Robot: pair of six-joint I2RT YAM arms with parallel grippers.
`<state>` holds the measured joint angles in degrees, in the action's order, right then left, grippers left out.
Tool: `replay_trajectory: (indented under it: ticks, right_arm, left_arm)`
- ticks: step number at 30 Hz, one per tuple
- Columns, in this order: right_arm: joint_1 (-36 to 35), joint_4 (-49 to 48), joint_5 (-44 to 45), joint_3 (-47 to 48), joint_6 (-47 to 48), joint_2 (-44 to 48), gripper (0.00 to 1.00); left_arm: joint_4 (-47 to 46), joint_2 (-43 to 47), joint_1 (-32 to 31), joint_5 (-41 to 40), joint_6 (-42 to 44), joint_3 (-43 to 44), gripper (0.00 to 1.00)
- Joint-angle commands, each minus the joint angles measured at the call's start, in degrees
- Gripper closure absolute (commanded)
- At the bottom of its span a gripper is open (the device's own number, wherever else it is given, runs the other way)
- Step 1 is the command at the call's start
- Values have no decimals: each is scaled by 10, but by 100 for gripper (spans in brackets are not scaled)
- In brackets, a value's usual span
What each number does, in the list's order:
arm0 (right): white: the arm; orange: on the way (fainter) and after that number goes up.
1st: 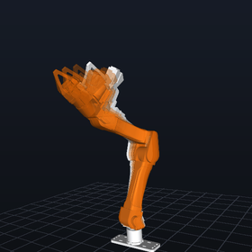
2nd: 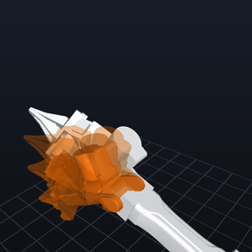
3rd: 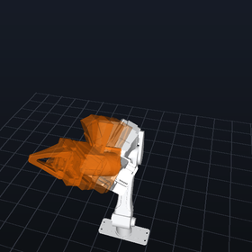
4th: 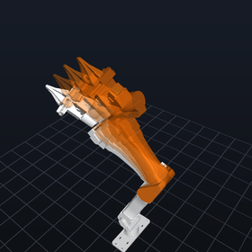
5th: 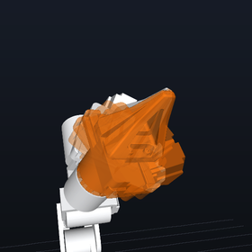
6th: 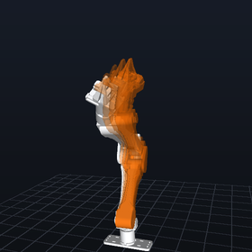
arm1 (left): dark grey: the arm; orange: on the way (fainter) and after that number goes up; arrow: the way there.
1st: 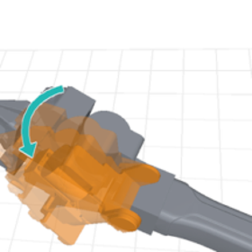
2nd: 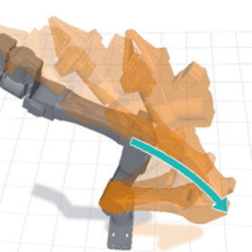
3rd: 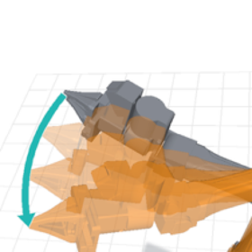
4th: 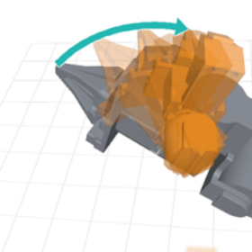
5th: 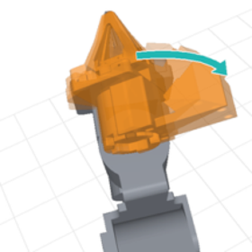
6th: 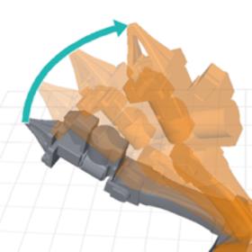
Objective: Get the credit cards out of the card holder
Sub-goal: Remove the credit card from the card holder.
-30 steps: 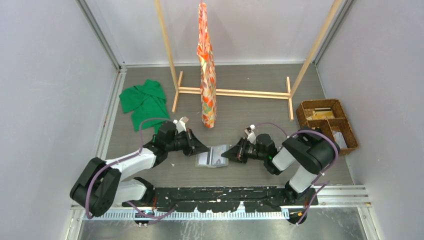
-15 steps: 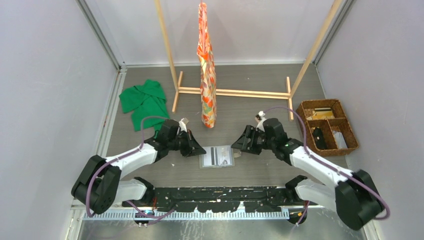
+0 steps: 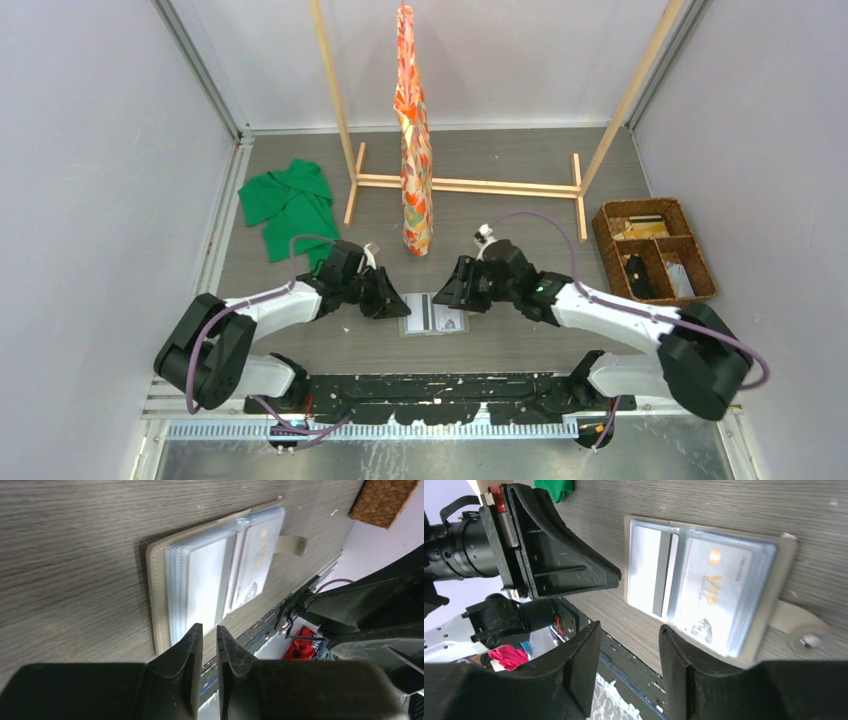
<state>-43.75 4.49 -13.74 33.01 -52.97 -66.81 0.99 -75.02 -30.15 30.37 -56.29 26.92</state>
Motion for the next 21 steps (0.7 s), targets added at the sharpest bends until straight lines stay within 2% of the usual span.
replay_trajectory:
  ticks: [1, 6, 13, 21]
  right_arm:
    - [-19, -133, 41, -2, -74, -73, 51]
    - [-18, -167, 30, -3, -79, -126, 55]
    - [-19, -198, 24, -16, -86, -170, 58]
    - [-19, -209, 48, -50, -98, -177, 59]
  left_arm:
    - [-6, -33, 2, -9, 21, 13, 84]
    - [-53, -72, 2, -9, 10, -3, 86]
    - [-72, -113, 0, -2, 10, 2, 89]
    - [-69, -135, -1, -1, 16, 5, 91]
